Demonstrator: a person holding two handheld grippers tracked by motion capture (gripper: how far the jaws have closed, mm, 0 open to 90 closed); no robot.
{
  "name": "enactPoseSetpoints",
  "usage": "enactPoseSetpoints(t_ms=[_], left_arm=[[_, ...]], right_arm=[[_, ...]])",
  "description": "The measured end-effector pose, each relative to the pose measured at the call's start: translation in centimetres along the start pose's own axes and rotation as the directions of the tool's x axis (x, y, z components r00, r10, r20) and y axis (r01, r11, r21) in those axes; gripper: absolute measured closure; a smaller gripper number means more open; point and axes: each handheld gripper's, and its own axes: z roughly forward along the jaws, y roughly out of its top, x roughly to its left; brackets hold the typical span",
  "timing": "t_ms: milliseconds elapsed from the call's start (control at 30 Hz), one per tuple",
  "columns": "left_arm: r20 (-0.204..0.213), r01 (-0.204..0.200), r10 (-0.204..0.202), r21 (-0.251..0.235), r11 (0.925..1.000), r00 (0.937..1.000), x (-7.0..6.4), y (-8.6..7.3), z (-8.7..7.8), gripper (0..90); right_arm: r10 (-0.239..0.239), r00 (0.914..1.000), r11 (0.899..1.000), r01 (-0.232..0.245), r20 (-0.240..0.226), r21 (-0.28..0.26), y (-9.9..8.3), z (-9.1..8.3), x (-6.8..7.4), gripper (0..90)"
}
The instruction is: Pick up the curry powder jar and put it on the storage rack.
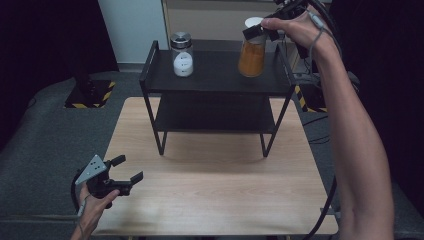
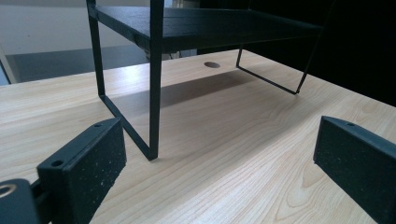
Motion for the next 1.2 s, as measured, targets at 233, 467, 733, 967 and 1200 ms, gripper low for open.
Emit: enactPoseSetpoints(t_ms=[233,467,733,967,1200], left_arm=[[0.004,0.0,0.0,-0.003,1.0,1.0,0.0,0.0,0.0,1.1],[0.004,0.0,0.0,-0.003,1.0,1.0,0.1,0.0,0.0,1.1],[0.005,-0.002,0.002,-0.001,1.0,1.0,0.1,0.0,0.1,1.2],[0.004,-0.002,0.002,-0.001,1.0,1.0,0.0,0.0,0.1,1.1],[0.003,-0.001,0.001,0.0,1.0,1.0,0.0,0.0,0.1,1.1]], right_arm=[[0.03,0.9994,1.0,-0.03,0.019,0.006,-0.2,1.4,-0.6,34.0],[0.05,0.9986,0.999,-0.05,0.014,0.008,-0.7,2.2,-1.2,34.0],[0.06,0.9982,0.998,-0.06,0.007,0.009,-1.0,2.5,-1.6,33.9],[0.085,0.9963,0.991,-0.084,0.005,-0.104,-3.0,1.6,-1.6,6.8],[0.096,0.9953,0.977,-0.094,0.004,-0.194,-3.9,-1.4,-1.3,4.7]])
